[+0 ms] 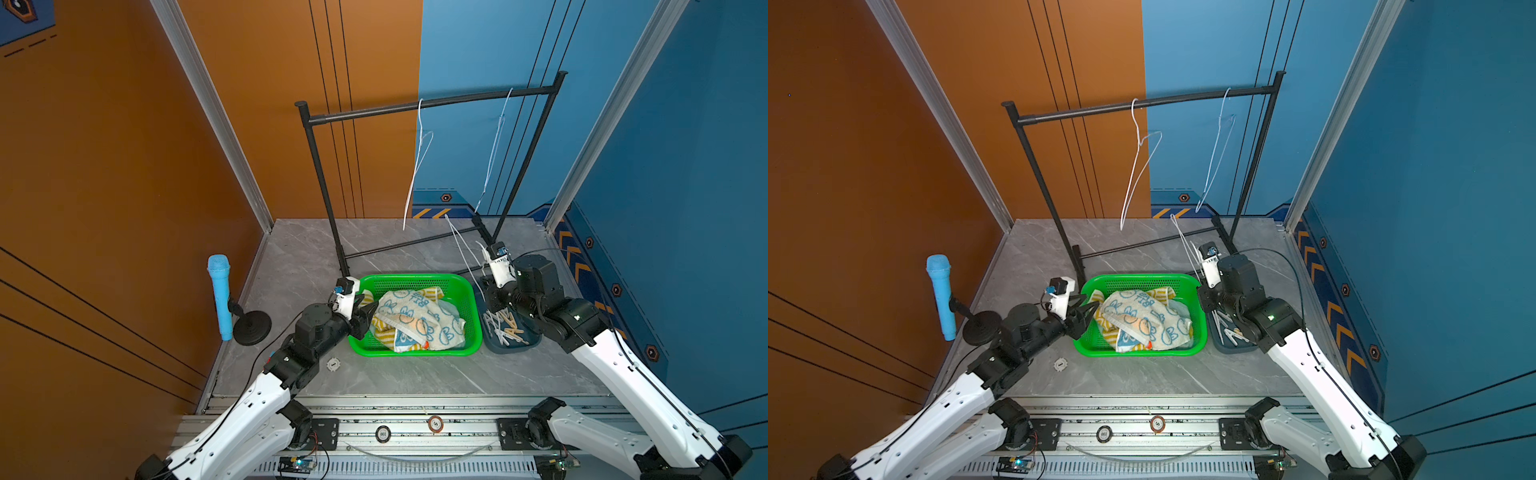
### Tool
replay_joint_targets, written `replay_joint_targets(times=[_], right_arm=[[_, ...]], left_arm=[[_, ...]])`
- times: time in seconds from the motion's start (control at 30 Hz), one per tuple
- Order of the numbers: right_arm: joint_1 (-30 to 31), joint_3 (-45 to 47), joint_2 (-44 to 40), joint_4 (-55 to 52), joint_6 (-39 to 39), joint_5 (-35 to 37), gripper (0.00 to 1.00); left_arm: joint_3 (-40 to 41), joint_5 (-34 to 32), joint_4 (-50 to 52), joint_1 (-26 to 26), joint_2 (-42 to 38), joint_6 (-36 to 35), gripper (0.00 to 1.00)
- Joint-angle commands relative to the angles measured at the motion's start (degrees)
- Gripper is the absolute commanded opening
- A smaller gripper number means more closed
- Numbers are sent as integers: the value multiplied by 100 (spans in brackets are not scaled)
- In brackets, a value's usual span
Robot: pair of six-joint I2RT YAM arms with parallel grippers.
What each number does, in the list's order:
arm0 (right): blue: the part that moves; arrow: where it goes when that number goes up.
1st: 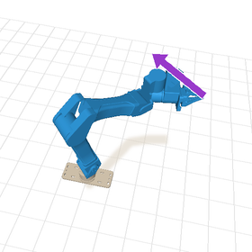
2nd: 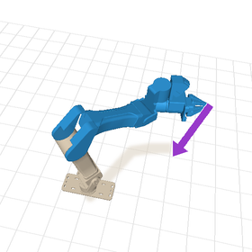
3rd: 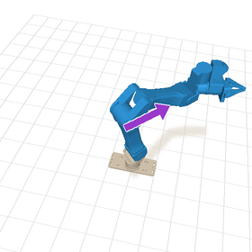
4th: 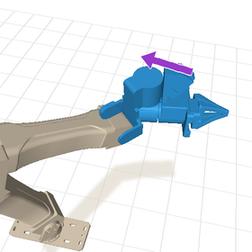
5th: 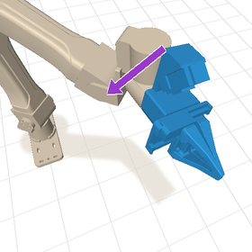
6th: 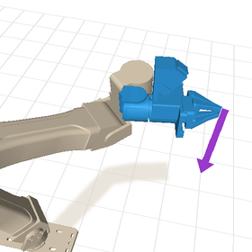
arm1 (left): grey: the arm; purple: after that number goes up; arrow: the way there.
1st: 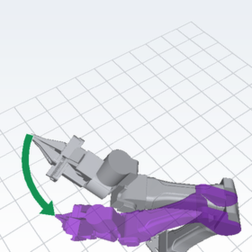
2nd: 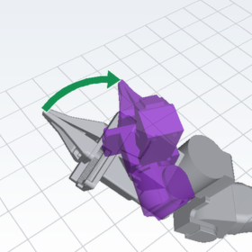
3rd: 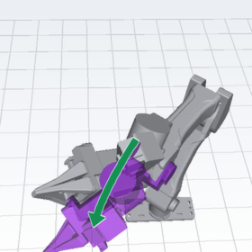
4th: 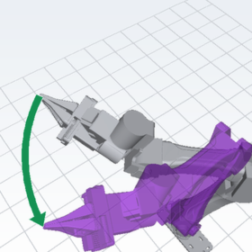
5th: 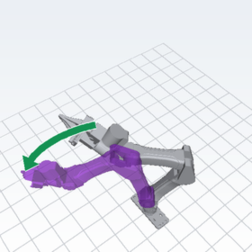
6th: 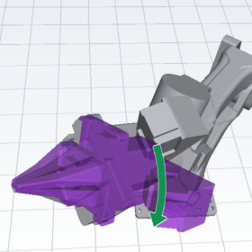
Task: Remove the clothespins securing towels to the hanger
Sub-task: Place the towel in the basket, then place the hanger on the clothesline.
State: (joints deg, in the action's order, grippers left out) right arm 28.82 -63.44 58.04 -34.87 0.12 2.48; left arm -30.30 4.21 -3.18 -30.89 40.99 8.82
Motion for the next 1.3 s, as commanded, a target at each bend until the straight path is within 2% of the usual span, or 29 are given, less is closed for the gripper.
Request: replay_joint_targets(times=[0.0, 0.13, 0.3, 0.57, 0.73, 1.0, 1.07, 1.27], right_arm=[[36, -99, 10, 117, 129, -283, 0], [103, -247, 113, 20, 120, -823, 0], [352, -466, 251, -238, 13, -976, 0], [746, -632, 393, -235, -64, -1440, 0], [896, -744, 580, -211, -115, -1673, 0], [1002, -772, 890, -170, -117, -1964, 0], [1029, -769, 942, -169, -124, -2080, 0], [1091, -734, 1041, -169, -152, -2240, 0]], left_arm=[[-459, -36, 1002, 164, -331, -617, 56], [-907, 374, 1308, 442, -359, -1143, 62], [-1409, 847, 1241, 713, 30, -1857, 64], [-1953, 1783, 35, 999, 950, -2402, 64], [-2510, 2373, 29, 1020, 1512, -3271, 61], [-2635, 3115, 230, 982, 1909, -4932, 62], [-2729, 3122, 449, 912, 2005, -5241, 62], [-3195, 2340, 1725, 285, 2361, -6712, 64]])
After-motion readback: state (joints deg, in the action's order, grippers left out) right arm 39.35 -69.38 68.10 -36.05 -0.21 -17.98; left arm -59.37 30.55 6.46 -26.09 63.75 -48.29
